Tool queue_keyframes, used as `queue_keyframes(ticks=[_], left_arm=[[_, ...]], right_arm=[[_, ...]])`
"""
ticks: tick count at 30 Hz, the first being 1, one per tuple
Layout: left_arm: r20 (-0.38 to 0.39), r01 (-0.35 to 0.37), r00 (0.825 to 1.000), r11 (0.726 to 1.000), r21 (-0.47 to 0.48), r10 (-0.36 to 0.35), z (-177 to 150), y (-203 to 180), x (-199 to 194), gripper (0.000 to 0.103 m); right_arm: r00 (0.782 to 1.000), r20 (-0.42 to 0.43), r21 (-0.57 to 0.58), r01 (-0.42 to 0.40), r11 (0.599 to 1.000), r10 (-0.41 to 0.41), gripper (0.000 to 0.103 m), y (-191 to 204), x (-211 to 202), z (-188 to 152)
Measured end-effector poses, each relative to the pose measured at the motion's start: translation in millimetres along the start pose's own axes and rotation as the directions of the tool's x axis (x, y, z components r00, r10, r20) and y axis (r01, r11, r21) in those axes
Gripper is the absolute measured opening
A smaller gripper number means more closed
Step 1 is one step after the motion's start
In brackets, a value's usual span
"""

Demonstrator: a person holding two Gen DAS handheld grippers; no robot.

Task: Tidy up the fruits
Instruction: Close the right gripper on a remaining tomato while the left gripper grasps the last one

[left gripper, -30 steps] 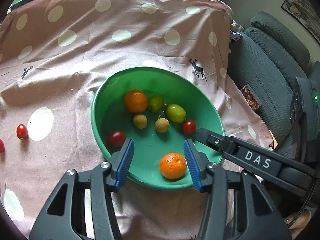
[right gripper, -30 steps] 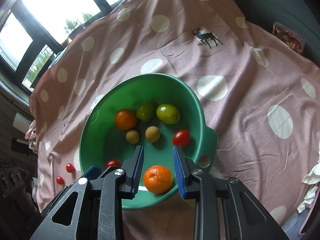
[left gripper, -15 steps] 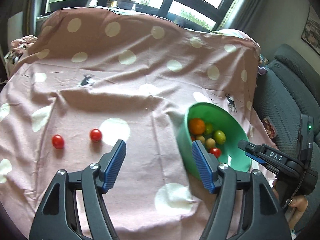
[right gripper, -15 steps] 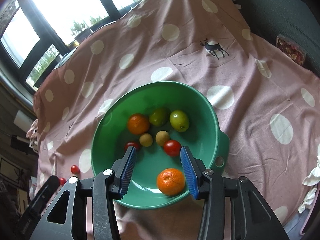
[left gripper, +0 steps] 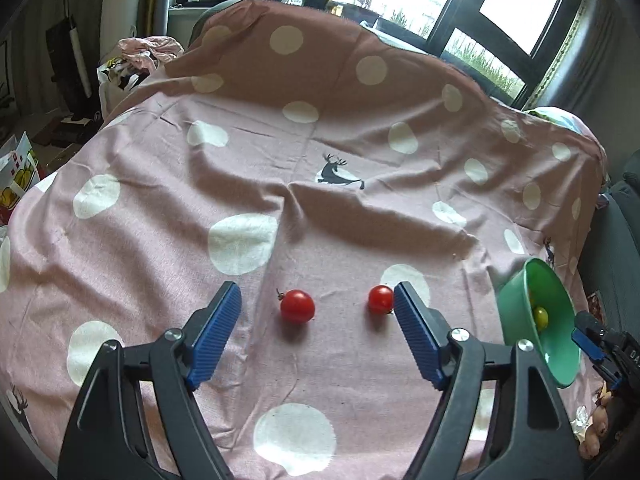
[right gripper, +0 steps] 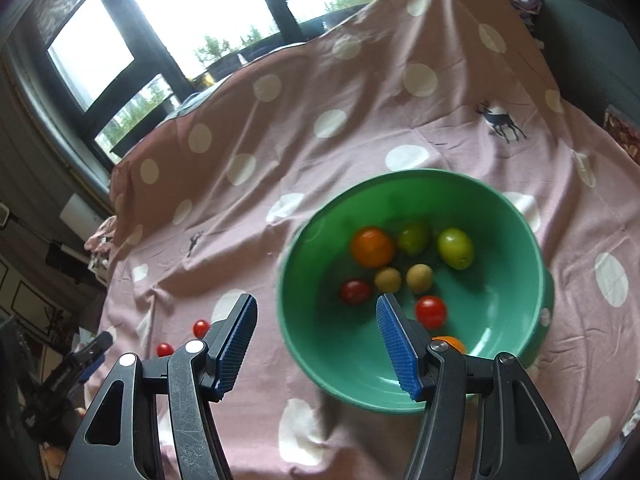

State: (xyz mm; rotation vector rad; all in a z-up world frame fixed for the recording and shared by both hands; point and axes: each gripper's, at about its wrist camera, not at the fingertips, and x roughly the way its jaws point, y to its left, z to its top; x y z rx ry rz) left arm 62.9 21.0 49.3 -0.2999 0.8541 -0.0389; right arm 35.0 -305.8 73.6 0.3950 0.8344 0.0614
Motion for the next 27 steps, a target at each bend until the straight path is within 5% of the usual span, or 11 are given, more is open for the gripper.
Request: queue_keyframes(ticks=[10, 16, 21, 27], left_arm=[[-0.095, 0.021, 0.995, 1.0, -0.021, -0.022, 0, 14, 39, 0.062], [-0.09, -0.044, 0.995, 0.999, 0.028, 0.046, -5, 5, 49, 0.054], [-0.136, 0.009, 0.991, 1.0, 0.024, -0.006, -6, 4, 64, 0.044], [-0.177, -0.032, 0.984, 0.999, 0.019, 0.034, -8, 6, 80, 0.038]], right_arm=[[0.966, -0.189, -0.087, -0.195, 0.977, 0.176, 0.063, 89, 76, -3], [0.938, -0.31, -0.134, -0.206, 0.969, 0.156, 0.046, 122, 134, -17], [0.915, -0.374, -0.149, -0.222, 0.963, 0.153, 0.037, 129, 164, -30], [0.921, -0.375, -0.201, -0.192, 0.961, 0.106, 0.033, 133, 173, -36]])
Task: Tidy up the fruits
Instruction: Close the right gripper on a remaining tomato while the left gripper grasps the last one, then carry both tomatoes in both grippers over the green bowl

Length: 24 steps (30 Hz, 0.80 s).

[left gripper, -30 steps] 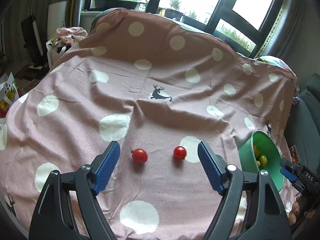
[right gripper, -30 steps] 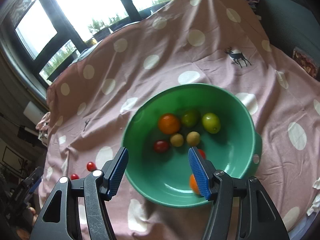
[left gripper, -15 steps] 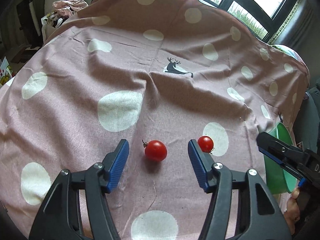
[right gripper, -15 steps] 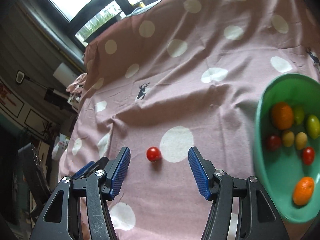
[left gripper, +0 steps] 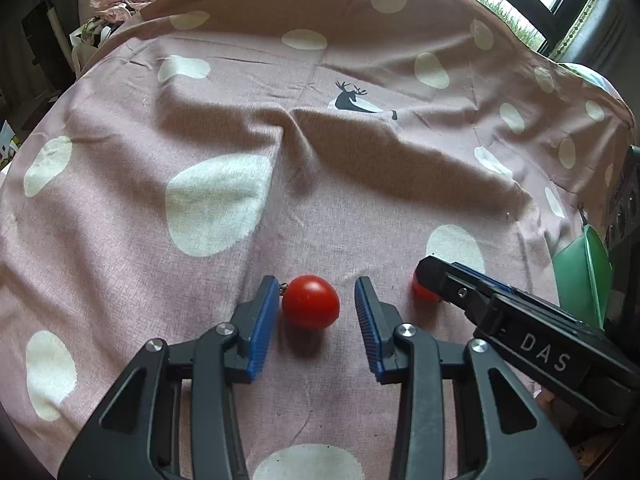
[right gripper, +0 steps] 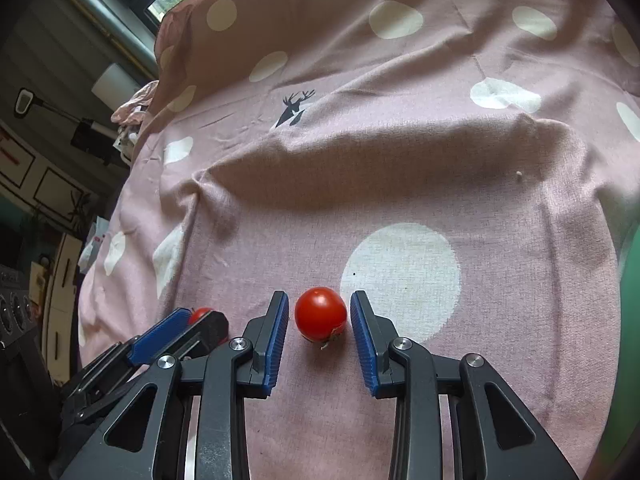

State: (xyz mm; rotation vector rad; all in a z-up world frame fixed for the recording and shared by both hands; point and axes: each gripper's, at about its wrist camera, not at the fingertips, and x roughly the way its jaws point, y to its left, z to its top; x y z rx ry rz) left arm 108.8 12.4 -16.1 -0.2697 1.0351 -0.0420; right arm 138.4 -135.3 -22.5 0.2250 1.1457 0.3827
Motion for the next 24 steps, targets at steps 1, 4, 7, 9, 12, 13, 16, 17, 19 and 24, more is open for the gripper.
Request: queue_keyframes(ticks=[1, 4, 7, 9, 12, 13, 16, 17, 19, 24], left_arm=[[0.002, -0.002, 1.0, 1.0, 0.003, 0.002, 0, 0, 0, 0.037], [0.007, -0.016, 1.0, 1.0, 0.011, 0.016, -1, -1, 1, 0.034], [0.004, -0.011, 1.0, 1.0, 0.012, 0.011, -1, -1, 3, 0.032], [0.008, -0.022, 1.0, 1.0, 0.022, 0.022, -1, -2, 3, 0.031], [0.01, -0.039, 0.999, 0.999, 0.03, 0.039, -1, -3, 6, 0.029], [0.012, -0.037, 0.999, 0.999, 0.026, 0.037, -1, -3, 5, 0.029], [0.013, -0.031, 0.999, 0.999, 0.018, 0.031, -1, -1, 4, 0.029], [0.01, -0.03, 0.999, 0.999, 0.016, 0.03, -1, 0, 4, 0.029], [0.001, -0.026, 1.0, 1.0, 0.007, 0.026, -2, 0, 3, 0.029], [0.022, -0.027, 0.999, 0.999, 0.019, 0.026, -5, -3, -8, 0.029]], right_arm=[[1.0, 0.005, -0.008, 0.011, 1.0, -0.011, 0.032, 0, -1, 1], [0.999, 0.016, -0.024, 0.033, 0.999, -0.033, 0.032, 2, 1, 1], [1.0, 0.001, -0.013, 0.021, 1.0, -0.021, 0.031, 0, 5, 0], [1.0, -0.003, -0.01, 0.019, 1.0, -0.019, 0.031, -2, 6, 0], [1.0, 0.003, -0.018, 0.031, 0.999, -0.031, 0.03, 0, 6, -1], [0.999, 0.003, -0.023, 0.035, 0.999, -0.035, 0.03, 1, 6, -2], [1.0, 0.003, -0.024, 0.031, 0.999, -0.031, 0.03, 1, 6, -3], [1.0, 0.001, -0.019, 0.024, 1.0, -0.024, 0.03, 0, 5, -4], [1.0, -0.003, -0.011, 0.02, 1.0, -0.02, 0.03, -2, 4, -5], [1.0, 0.005, 0.003, 0.026, 1.0, -0.026, 0.03, -5, -7, -8]])
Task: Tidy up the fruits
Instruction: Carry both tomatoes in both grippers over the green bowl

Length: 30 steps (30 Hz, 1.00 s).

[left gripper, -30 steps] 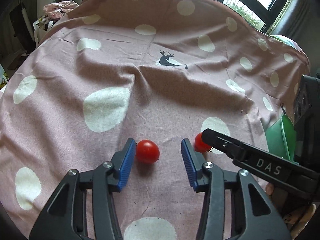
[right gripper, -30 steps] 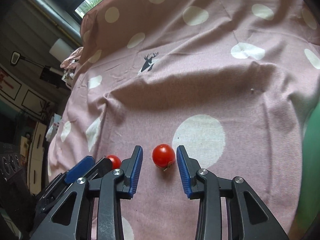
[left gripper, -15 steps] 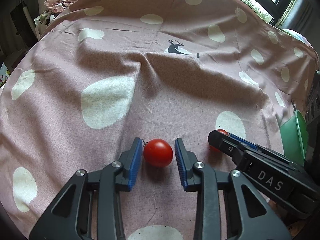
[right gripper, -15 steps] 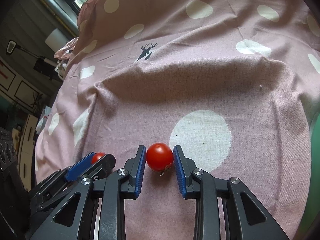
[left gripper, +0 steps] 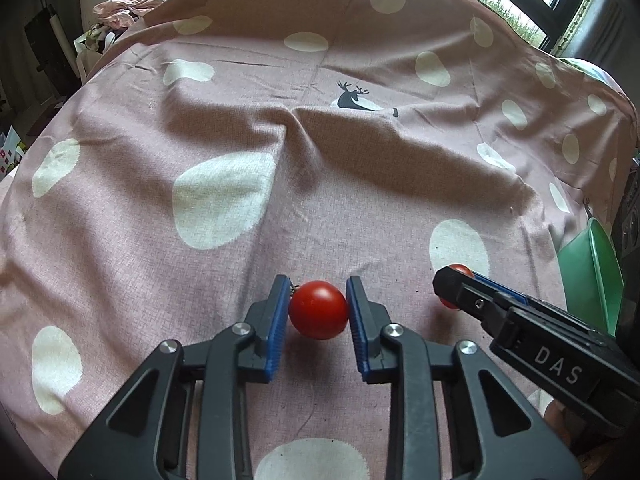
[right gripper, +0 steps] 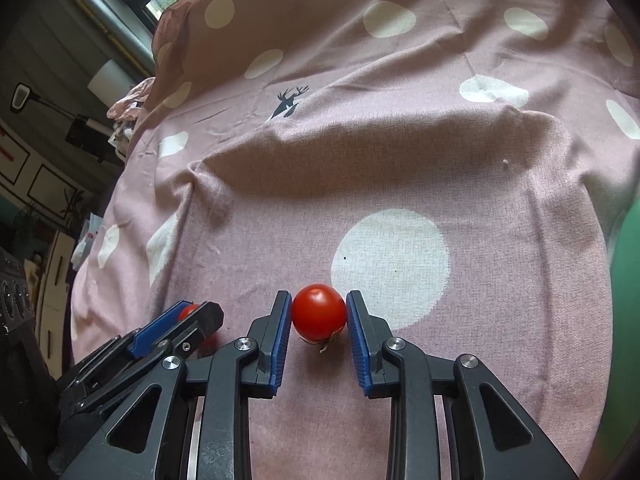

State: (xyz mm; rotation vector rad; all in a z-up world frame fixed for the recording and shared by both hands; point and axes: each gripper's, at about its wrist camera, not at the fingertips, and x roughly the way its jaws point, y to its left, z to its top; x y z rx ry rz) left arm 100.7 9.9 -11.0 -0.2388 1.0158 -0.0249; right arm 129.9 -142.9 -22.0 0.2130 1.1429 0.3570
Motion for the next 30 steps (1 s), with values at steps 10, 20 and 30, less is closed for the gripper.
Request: queue_keyframes(ticks=[10, 20, 30], left_arm=[[0.042, 0.088, 0.995, 0.996, 0.025, -0.089, -12, -13, -30, 0.029], [0.081, 0.154, 0.984, 0.985, 0.081, -0.16, -28, -34, -56, 0.029], [0.15, 0.193, 0.965, 0.968, 0.159, -0.216, -40, -59, -85, 0.029]], right_arm=[[0.999, 0.031, 0.034, 0.025, 0.999, -0.026, 0.03, -11, -36, -19], [0.997, 0.07, 0.128, 0.006, 0.992, -0.015, 0.03, -35, -65, -55], [0.983, 0.18, 0.129, 0.013, 0.992, -0.036, 0.03, -39, -97, -55]])
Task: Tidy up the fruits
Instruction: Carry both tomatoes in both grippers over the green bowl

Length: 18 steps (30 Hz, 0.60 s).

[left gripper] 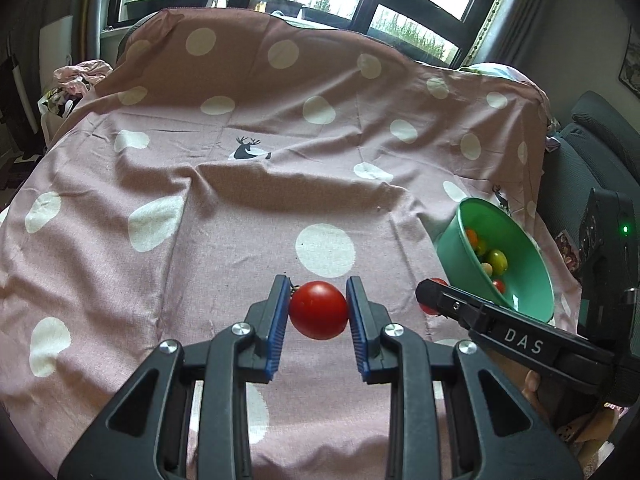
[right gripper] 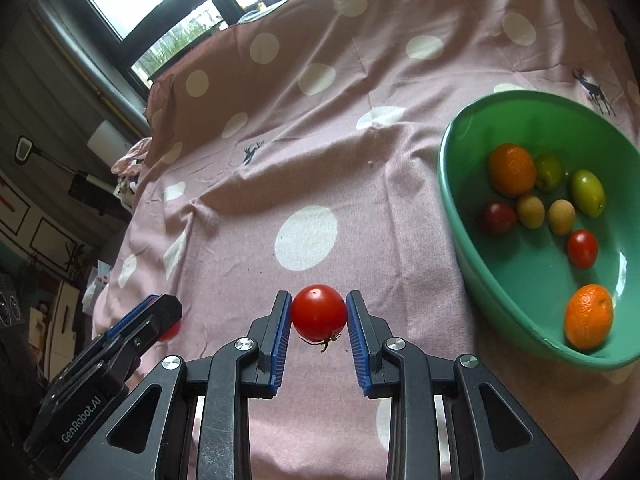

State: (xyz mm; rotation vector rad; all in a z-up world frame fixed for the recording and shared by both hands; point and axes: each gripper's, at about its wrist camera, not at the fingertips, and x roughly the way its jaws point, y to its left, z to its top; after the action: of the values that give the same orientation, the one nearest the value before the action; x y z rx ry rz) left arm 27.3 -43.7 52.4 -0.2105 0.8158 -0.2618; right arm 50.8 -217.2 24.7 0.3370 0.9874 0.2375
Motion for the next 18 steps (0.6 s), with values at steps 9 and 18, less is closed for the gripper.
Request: queue_keyframes(ticks=[9, 18], left_arm=[[0.059, 0.02, 0.998, 0.997, 0.078, -0.025, 1, -41, -19, 0.029], [0.065, 0.095, 0.993, 0.987, 0.131, -0.104, 4, -98, -13, 0.029]], right_arm=[[0.994, 0.108, 0.011, -0.007, 1.0, 0.005, 0.03, -8, -40, 10], [0.977, 0.199, 0.065, 0.062, 0.996, -0.074, 0.03, -42, -82, 18]])
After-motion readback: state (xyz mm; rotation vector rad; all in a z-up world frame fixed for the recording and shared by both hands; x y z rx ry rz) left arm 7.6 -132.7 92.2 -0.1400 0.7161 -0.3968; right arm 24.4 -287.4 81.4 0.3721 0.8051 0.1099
